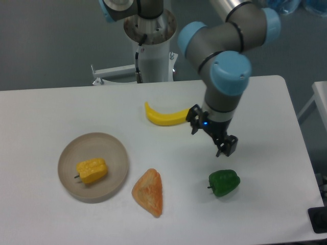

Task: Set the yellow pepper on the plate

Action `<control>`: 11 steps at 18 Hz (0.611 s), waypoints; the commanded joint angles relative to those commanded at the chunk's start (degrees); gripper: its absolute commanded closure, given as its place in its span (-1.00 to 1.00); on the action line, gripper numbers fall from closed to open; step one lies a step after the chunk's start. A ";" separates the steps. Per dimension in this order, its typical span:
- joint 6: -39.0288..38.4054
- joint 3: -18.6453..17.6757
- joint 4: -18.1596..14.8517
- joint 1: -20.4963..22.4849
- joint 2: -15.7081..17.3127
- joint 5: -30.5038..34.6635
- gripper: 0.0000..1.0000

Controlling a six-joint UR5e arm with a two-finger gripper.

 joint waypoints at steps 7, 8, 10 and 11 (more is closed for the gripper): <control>8.05 0.44 -1.57 3.16 -0.44 1.22 -1.00; 9.48 0.44 -1.76 3.60 -0.27 1.40 -1.00; 11.33 0.35 -1.76 4.83 -0.09 1.76 -1.00; 12.56 0.09 -1.76 5.19 0.00 1.93 -1.00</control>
